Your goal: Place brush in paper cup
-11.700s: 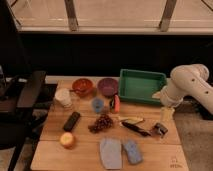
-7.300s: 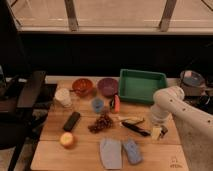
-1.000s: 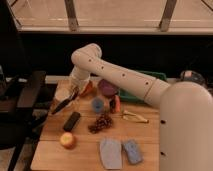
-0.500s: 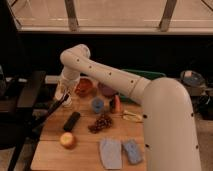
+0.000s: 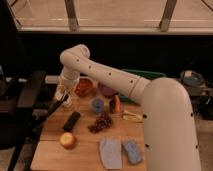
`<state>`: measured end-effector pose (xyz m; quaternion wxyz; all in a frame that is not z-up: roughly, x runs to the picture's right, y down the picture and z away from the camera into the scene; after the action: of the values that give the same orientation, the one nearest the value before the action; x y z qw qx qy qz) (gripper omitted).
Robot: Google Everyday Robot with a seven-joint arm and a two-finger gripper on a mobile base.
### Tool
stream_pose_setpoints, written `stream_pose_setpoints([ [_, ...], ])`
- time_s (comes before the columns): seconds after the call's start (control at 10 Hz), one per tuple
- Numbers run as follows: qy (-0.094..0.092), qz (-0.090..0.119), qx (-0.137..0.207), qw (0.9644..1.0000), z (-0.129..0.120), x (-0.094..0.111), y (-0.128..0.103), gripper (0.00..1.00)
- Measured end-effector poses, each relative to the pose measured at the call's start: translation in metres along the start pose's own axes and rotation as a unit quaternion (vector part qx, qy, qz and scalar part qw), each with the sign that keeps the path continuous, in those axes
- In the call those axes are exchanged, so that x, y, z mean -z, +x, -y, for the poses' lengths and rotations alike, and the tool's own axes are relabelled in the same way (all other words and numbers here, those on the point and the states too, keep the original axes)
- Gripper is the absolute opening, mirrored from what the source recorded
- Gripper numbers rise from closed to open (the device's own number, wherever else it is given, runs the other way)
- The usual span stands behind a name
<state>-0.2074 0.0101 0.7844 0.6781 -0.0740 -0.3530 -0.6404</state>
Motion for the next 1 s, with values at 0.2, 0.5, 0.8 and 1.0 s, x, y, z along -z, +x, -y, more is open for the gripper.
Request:
stream_pose_setpoints([
  [0.2,-0.002,-0.001,0.000,1.0000,-0.001,0.000,0.000,0.18],
  [0.5,-0.018,-0.008,0.041,0.9990,0.009,-0.018,0.005,0.18],
  [0.8,-0.021,-0.009,0.075,0.9969,0.012,-0.031,0.009,0.18],
  [1.0,-0.018,-0.006,0.089,0.9959,0.013,-0.037,0.009,0.18],
])
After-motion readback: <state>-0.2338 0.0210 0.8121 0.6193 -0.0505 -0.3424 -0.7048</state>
